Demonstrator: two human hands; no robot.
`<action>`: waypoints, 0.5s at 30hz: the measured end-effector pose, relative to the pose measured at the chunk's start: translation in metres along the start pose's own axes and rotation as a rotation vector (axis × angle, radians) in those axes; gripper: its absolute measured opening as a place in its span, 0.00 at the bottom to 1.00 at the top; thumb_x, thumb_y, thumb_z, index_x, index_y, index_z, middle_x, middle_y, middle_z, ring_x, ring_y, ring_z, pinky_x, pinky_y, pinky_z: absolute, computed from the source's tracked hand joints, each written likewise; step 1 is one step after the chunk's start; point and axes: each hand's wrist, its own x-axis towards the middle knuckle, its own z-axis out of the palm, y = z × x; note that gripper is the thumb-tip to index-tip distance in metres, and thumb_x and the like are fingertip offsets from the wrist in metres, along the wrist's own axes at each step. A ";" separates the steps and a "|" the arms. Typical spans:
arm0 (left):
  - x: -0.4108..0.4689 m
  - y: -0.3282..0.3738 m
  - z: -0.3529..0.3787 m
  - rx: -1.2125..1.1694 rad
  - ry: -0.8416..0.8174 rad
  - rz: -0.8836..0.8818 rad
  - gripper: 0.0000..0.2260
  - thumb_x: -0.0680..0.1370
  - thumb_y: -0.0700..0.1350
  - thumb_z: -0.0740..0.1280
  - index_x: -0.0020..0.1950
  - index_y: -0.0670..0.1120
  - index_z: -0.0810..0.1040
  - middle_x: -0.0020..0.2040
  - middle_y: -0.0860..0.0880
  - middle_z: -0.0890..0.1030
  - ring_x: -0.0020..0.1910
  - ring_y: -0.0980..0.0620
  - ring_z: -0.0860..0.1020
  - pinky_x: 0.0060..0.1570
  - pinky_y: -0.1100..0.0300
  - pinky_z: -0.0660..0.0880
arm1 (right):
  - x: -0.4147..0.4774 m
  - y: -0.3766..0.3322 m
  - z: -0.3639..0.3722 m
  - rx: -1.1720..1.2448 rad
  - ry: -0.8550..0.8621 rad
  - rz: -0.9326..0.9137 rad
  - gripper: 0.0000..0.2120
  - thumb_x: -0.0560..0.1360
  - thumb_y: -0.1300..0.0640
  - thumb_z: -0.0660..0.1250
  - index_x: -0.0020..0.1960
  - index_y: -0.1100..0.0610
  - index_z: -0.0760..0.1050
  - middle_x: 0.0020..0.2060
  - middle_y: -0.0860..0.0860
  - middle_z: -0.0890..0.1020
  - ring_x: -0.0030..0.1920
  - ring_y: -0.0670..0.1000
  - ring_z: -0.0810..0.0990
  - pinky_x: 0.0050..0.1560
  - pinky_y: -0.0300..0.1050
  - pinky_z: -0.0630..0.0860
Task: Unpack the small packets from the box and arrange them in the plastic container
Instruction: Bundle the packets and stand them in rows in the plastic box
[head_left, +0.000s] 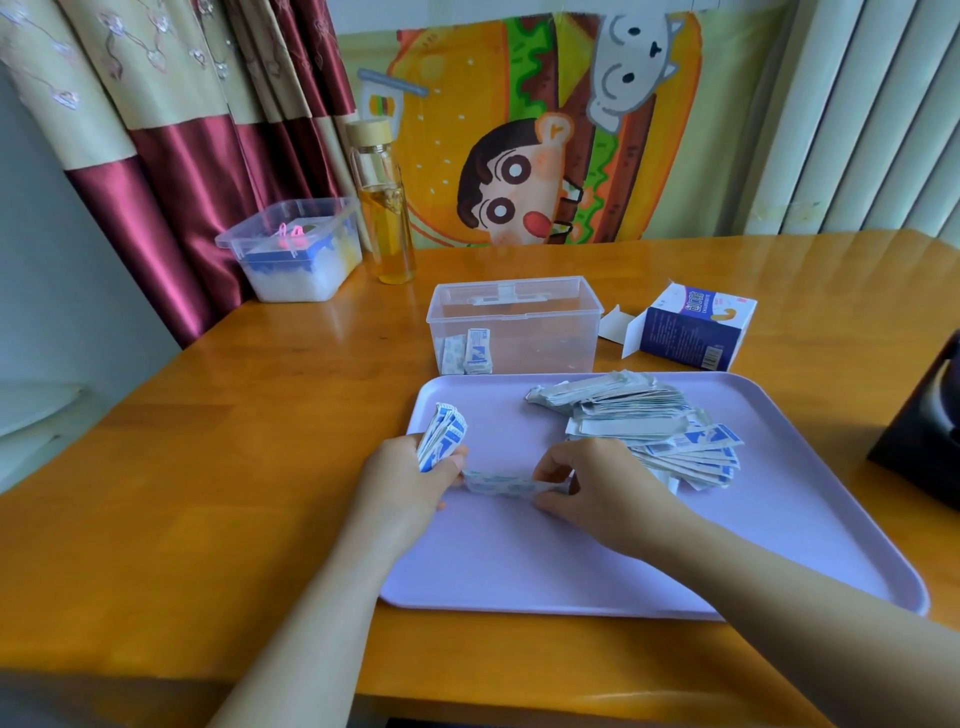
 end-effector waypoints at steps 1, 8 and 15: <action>0.000 0.000 0.000 -0.010 0.000 -0.001 0.04 0.78 0.42 0.66 0.51 0.45 0.79 0.49 0.48 0.83 0.44 0.57 0.82 0.30 0.70 0.75 | 0.000 0.000 0.000 0.000 0.001 0.001 0.04 0.74 0.56 0.68 0.48 0.55 0.80 0.37 0.47 0.77 0.31 0.39 0.69 0.32 0.28 0.67; -0.005 0.003 -0.003 -0.008 -0.061 0.022 0.05 0.74 0.44 0.71 0.49 0.49 0.79 0.43 0.54 0.82 0.40 0.60 0.79 0.31 0.73 0.73 | 0.004 -0.001 -0.001 -0.009 0.000 0.019 0.04 0.73 0.57 0.68 0.46 0.56 0.81 0.30 0.42 0.73 0.29 0.40 0.69 0.33 0.29 0.68; 0.005 0.015 -0.013 0.080 -0.069 0.153 0.02 0.74 0.45 0.71 0.46 0.49 0.81 0.39 0.51 0.82 0.36 0.53 0.77 0.33 0.67 0.69 | 0.021 -0.016 -0.030 0.056 0.067 -0.007 0.03 0.73 0.58 0.69 0.41 0.52 0.80 0.28 0.42 0.75 0.27 0.40 0.72 0.29 0.29 0.67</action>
